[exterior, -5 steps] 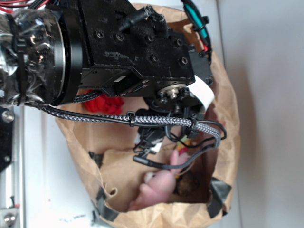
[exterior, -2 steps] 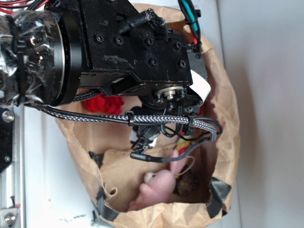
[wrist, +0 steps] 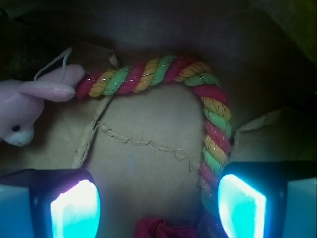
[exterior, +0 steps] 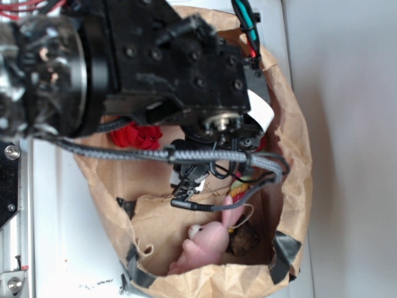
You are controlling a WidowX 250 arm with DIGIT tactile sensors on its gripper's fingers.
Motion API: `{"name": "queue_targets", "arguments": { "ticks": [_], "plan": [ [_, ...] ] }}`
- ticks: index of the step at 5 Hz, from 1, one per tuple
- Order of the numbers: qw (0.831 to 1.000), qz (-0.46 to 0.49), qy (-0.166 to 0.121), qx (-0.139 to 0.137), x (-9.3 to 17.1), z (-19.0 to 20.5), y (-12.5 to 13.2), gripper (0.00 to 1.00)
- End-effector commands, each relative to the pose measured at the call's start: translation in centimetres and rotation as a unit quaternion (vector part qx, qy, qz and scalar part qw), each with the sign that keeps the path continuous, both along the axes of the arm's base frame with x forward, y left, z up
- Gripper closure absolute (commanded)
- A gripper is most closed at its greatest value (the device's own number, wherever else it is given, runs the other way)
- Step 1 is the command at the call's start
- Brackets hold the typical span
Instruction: Grab the multicolored rope.
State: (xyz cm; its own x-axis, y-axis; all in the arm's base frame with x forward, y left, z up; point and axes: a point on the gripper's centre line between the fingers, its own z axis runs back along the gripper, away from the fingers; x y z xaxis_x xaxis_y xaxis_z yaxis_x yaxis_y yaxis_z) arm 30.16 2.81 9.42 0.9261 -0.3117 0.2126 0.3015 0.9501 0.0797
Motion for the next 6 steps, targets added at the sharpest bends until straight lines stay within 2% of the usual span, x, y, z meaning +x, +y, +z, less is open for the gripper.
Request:
{"name": "queue_targets", "arguments": {
  "ticks": [1, 2, 3, 5, 6],
  "plan": [
    [0.999, -0.003, -0.037, 0.006, 1.0, 2.5, -0.3, 0.00],
    [0.999, -0.003, -0.037, 0.006, 1.0, 2.5, -0.3, 0.00],
    [0.999, -0.008, -0.045, -0.009, 2.1, 2.3, 1.1, 0.00],
    [0.997, 0.013, -0.072, -0.013, 3.0, 2.2, 3.9, 0.00],
    [0.996, 0.020, -0.080, -0.019, 2.0, 2.2, 4.7, 0.00]
  ]
}}
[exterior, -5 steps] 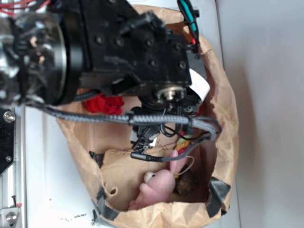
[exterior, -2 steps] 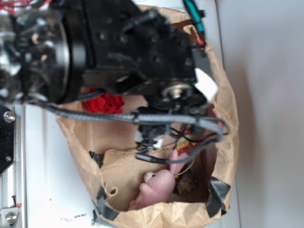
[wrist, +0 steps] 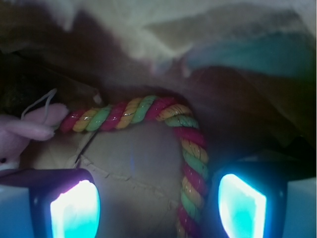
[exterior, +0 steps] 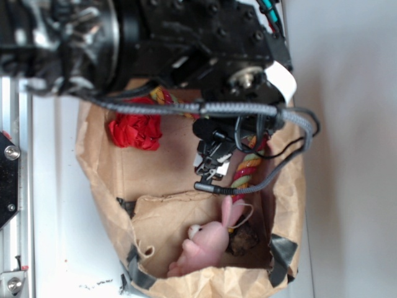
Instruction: Grab the multicolored rope.
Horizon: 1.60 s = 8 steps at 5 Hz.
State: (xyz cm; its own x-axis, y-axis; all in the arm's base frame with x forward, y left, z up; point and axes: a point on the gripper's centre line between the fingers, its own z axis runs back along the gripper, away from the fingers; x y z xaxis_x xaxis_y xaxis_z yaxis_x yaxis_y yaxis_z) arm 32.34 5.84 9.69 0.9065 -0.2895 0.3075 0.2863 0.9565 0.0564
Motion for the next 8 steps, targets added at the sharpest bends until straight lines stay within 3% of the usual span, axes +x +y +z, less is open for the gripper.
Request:
{"name": "queue_targets", "arguments": {
  "ticks": [1, 4, 7, 8],
  "plan": [
    [0.999, 0.021, -0.029, 0.000, 0.1, 1.6, 2.6, 0.00],
    [0.999, 0.022, -0.035, 0.005, 0.1, -0.6, 3.5, 0.00],
    [0.999, 0.038, -0.039, -0.009, 0.2, -3.4, 3.2, 0.00],
    [0.999, 0.039, -0.035, 0.004, 0.2, -4.4, 2.8, 0.00]
  ]
}}
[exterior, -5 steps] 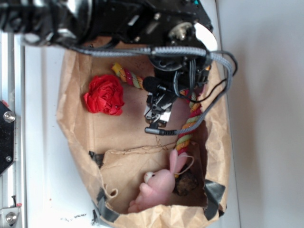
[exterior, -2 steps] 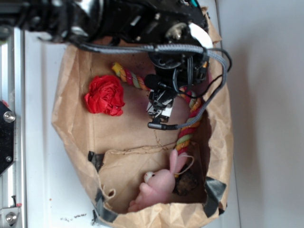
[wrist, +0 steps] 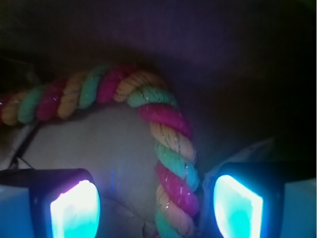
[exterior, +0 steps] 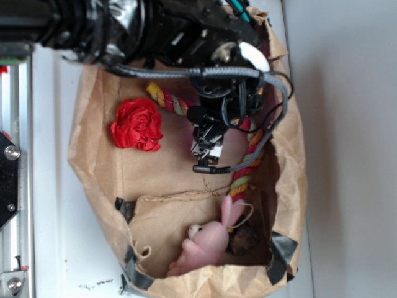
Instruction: Grab the multicolored rope.
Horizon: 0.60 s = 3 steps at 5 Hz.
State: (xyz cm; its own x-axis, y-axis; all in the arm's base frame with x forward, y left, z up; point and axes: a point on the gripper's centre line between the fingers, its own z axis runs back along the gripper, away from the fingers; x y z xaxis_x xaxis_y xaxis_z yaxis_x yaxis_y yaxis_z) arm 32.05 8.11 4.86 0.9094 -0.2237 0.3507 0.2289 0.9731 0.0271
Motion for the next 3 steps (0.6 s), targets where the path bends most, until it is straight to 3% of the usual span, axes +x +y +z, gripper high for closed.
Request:
{"name": "queue_targets", "arguments": {
  "ticks": [1, 2, 3],
  "plan": [
    [0.999, 0.012, -0.010, 0.037, 0.64, -0.53, 0.03, 0.00],
    [0.999, 0.013, -0.010, 0.045, 0.79, -1.08, -0.13, 0.00],
    [0.999, 0.018, -0.010, 0.051, 0.88, -1.36, -0.19, 0.51]
  ]
}}
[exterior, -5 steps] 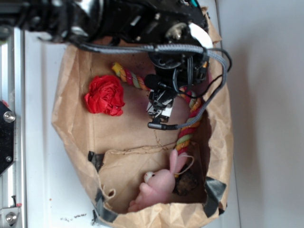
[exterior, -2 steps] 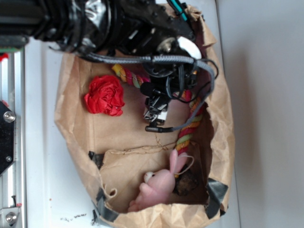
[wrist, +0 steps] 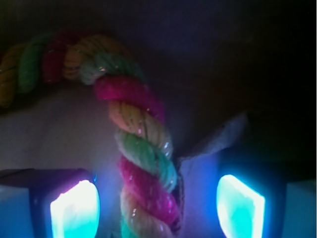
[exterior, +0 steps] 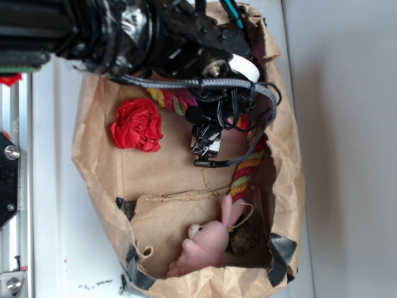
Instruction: Grab the multicolored rope.
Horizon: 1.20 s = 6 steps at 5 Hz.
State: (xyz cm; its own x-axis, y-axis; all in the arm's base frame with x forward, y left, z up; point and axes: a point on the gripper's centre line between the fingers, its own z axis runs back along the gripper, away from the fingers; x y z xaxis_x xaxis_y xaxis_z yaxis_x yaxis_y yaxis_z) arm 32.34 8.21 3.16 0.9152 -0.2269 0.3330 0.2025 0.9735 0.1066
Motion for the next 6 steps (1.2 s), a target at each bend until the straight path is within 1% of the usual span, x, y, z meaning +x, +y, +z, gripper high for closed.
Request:
{"name": "queue_targets", "arguments": {
  "ticks": [1, 3, 4, 5, 6],
  "plan": [
    [1.000, 0.010, -0.010, 0.007, 0.6, 0.3, -0.2, 1.00],
    [1.000, 0.018, -0.017, 0.012, 1.0, 0.3, -0.2, 1.00],
    [1.000, 0.019, -0.016, 0.004, 0.9, 1.0, 0.0, 1.00],
    [1.000, 0.015, -0.010, -0.020, 0.3, 3.0, 0.3, 1.00],
    [0.998, 0.002, 0.014, -0.065, -0.7, 6.0, 0.5, 1.00]
  ]
}}
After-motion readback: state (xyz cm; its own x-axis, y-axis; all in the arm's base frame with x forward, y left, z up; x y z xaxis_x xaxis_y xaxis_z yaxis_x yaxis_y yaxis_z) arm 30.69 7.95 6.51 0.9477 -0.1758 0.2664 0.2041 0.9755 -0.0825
